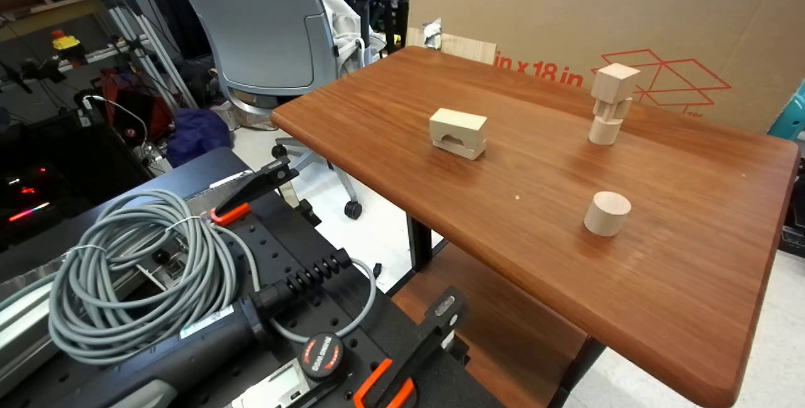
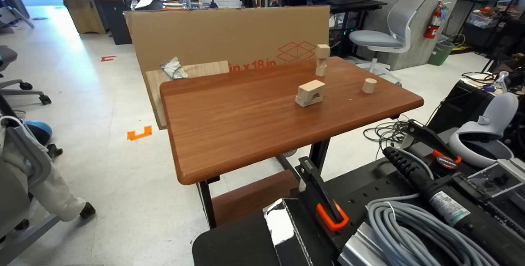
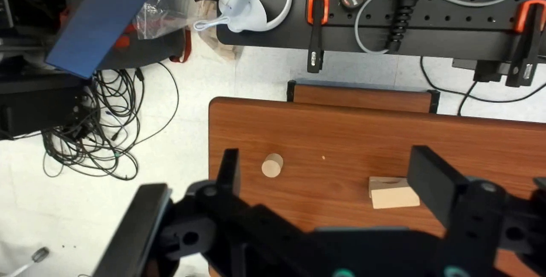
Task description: Remove the rectangular block from on top of the other block and put it on the table
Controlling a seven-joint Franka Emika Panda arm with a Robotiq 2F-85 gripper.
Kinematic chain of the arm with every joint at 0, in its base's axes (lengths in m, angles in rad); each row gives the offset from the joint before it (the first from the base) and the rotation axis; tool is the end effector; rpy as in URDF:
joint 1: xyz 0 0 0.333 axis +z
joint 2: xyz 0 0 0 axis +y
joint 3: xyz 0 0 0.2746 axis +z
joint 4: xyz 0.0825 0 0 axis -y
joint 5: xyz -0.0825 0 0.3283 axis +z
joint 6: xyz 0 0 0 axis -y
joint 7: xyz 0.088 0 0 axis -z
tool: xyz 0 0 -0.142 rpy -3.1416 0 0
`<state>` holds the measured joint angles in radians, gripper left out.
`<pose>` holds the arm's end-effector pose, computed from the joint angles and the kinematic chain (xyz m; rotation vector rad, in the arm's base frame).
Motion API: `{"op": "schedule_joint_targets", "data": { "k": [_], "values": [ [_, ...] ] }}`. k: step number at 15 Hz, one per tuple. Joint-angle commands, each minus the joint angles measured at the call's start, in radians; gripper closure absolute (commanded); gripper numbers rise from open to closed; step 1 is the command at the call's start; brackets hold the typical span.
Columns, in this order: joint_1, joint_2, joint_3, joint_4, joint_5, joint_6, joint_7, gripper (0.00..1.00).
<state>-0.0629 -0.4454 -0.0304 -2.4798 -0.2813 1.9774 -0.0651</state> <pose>0.3642 -0.0605 0.3995 2.8996 0.1369 -0.1088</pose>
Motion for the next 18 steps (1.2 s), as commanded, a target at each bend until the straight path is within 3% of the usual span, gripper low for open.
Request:
{"op": "schedule_joint_targets", "data": {
  "k": [1, 10, 18],
  "values": [
    [0.026, 0.103, -0.002, -0.004, 0.023, 0.126, -0.004, 0.0],
    [0.077, 0.344, 0.031, 0.009, 0.069, 0.329, -0.037, 0.0],
    [0.072, 0.52, 0.041, 0.051, 0.1, 0.481, -0.064, 0.0]
  ]
}}
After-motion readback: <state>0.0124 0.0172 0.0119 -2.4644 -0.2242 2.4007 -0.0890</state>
